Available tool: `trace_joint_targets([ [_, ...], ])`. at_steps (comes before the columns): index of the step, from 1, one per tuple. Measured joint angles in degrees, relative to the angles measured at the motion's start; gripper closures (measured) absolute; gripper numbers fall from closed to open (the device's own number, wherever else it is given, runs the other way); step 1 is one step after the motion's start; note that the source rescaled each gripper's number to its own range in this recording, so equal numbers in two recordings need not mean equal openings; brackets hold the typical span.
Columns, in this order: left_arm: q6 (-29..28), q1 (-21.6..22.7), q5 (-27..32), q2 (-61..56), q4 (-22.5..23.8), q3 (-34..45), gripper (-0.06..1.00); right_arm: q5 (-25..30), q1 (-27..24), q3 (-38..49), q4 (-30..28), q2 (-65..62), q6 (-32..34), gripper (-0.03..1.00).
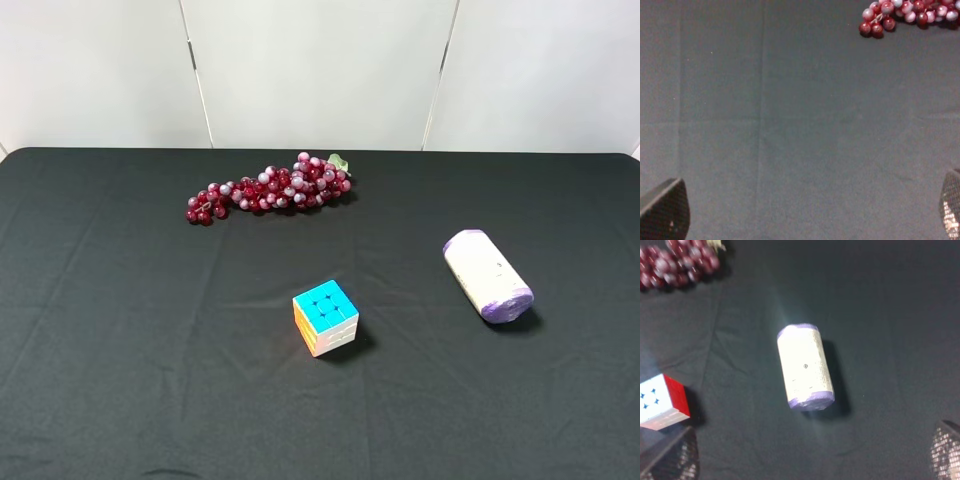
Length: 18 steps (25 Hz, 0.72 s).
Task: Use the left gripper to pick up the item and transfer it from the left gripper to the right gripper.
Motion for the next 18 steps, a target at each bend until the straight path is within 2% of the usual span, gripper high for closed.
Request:
trace_joint_targets([
  [13,0.0,0.0,0.0,0.0,0.0,0.0,-0.06,0.38,0.0,16.2,-1.25,-28.71,-1.96,-0.03],
  [18,0.0,0.0,0.0,0.0,0.0,0.0,-0.06,-2.46,0.0,19.31,-1.64,-36.54,-1.96,-0.03],
])
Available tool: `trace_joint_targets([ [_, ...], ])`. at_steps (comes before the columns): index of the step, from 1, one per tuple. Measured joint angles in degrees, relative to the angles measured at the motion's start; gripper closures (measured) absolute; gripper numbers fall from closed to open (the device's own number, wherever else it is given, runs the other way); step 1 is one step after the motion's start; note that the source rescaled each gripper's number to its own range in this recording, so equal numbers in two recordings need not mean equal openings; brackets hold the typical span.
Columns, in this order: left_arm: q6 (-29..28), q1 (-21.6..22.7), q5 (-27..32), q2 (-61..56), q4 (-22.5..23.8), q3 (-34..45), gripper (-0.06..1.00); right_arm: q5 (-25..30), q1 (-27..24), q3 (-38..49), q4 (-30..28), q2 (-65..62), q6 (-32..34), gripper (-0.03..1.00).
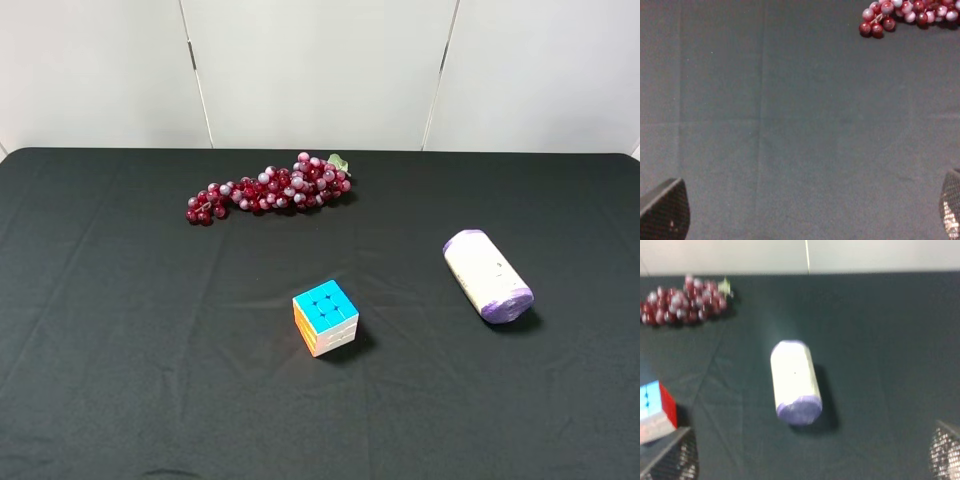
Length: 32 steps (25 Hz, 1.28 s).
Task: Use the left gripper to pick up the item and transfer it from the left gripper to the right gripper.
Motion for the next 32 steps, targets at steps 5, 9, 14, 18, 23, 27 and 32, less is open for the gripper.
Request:
trace_joint_targets([
  [5,0.0,0.0,0.0,0.0,0.0,0.0,-0.06,-4.37,0.0,3.51,-0.21,-0.13,-0.11,-0.03],
  [9,0.0,0.0,0.0,0.0,0.0,0.0,-0.06,-8.56,0.0,8.87,-0.23,-0.13,-0.21,-0.03],
  [14,0.0,0.0,0.0,0.0,0.0,0.0,-0.06,-8.4,0.0,10.68,-0.35,-0.13,-0.42,-0.03],
  [18,0.0,0.0,0.0,0.0,0.0,0.0,-0.06,-8.46,0.0,10.68,-0.38,-0.13,-0.46,-0.03],
  [23,0.0,0.0,0.0,0.0,0.01,0.0,-0.06,-8.46,0.0,10.68,-0.38,-0.13,-0.48,-0.03],
  [27,0.0,0.0,0.0,0.0,0.01,0.0,-0.06,-8.46,-2.74,10.68,-0.4,-0.13,-0.6,-0.03],
  [32,0.0,0.0,0.0,0.0,0.01,0.0,-0.06,-8.57,-14.06,10.68,-0.4,-0.13,-0.62,-0.03],
])
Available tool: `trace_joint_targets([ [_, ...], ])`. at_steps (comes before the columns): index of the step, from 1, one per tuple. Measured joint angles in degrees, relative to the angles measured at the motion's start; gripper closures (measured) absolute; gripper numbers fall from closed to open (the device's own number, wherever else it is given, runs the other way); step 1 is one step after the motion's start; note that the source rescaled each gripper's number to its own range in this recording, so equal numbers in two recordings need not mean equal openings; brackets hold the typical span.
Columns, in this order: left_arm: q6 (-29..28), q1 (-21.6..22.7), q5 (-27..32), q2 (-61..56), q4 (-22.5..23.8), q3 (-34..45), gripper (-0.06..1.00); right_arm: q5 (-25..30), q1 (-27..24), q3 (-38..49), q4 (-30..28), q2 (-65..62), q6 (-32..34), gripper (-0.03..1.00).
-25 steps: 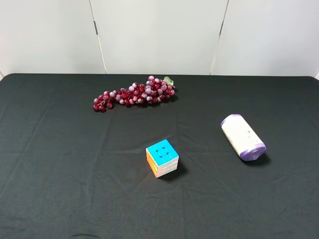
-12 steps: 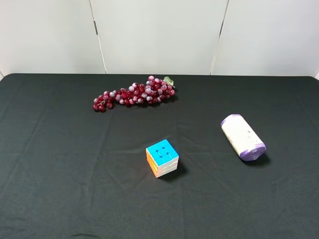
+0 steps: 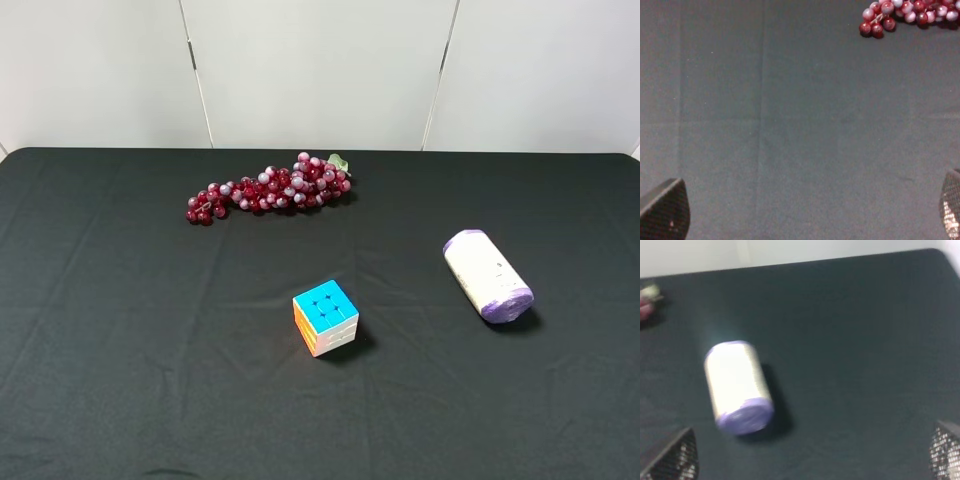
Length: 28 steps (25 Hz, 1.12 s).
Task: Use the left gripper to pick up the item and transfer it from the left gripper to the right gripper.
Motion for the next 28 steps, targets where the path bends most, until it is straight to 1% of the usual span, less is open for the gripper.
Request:
trace_joint_targets([
  [2,0.0,0.0,0.0,0.0,0.0,0.0,-0.06,-0.07,-3.02,0.0,0.0,0.0,0.0,-0.03],
  [4,0.0,0.0,0.0,0.0,0.0,0.0,-0.06,-0.07,-3.66,0.0,0.0,0.0,0.0,-0.03],
  [28,0.0,0.0,0.0,0.0,0.05,0.0,-0.06,-0.07,-3.77,0.0,0.0,0.0,0.0,-0.03],
])
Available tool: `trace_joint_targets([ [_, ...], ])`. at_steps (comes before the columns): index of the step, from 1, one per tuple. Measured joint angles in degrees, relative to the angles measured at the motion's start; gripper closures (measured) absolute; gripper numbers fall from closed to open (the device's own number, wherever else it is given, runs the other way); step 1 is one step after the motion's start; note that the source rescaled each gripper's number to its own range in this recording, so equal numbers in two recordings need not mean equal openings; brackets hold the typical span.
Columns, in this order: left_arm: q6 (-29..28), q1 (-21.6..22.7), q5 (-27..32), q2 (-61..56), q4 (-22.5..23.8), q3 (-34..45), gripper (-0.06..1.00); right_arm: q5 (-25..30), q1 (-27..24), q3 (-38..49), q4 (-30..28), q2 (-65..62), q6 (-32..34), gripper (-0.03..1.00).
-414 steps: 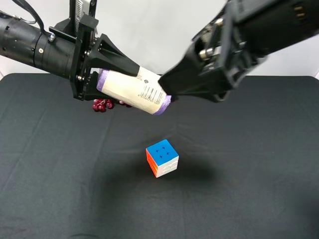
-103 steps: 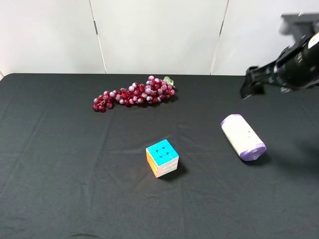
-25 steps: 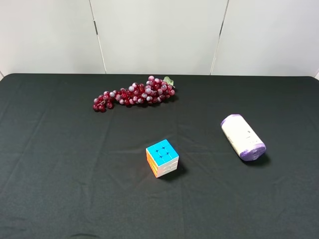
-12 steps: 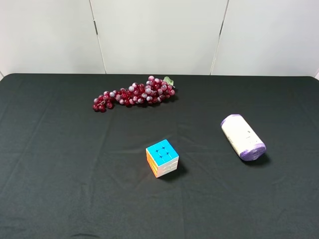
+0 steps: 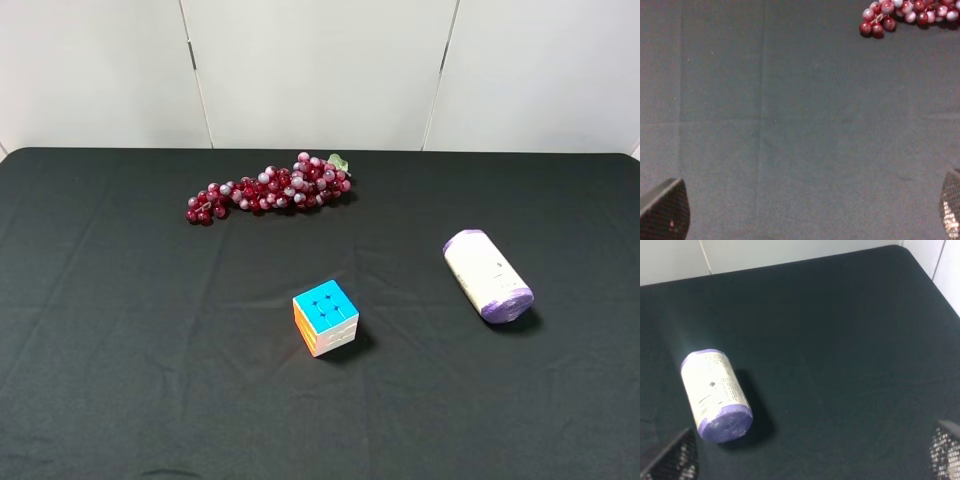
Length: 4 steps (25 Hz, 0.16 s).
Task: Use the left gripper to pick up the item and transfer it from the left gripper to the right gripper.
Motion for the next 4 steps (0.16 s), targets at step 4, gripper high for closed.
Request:
trace_joint_targets([
  [4,0.0,0.0,0.0,0.0,0.0,0.0,-0.06,0.0,0.0,0.0,0.0,0.0,0.0,-0.03],
])
